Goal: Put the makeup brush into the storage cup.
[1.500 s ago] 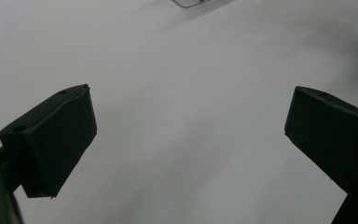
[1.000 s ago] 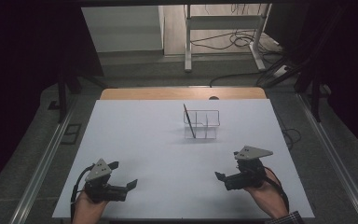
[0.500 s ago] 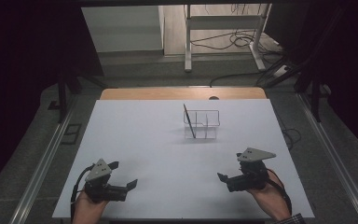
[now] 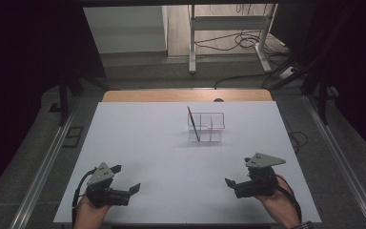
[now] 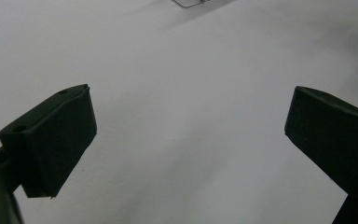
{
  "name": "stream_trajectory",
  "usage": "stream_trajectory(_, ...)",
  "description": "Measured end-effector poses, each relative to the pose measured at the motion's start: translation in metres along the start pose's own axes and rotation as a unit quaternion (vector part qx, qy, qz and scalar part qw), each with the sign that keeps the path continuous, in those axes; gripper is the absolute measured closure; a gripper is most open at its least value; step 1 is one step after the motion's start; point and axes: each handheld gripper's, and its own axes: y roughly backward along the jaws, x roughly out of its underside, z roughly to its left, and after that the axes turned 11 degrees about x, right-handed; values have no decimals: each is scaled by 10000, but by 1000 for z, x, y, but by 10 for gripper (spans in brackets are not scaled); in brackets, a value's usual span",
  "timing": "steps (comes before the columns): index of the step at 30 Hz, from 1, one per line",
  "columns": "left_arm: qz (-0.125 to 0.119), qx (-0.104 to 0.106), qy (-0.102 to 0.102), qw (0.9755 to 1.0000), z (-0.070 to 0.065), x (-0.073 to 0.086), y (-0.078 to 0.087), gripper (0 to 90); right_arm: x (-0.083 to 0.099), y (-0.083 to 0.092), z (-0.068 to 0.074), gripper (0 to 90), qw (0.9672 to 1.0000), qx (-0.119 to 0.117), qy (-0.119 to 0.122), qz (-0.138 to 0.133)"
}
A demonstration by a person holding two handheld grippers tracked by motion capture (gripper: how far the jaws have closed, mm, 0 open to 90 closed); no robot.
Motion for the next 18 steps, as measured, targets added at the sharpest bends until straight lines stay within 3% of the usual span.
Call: stream_trajectory(18,-3,-1,-13,10000,0,0,0,23,7,9,-4,4,9999,67,-111,3)
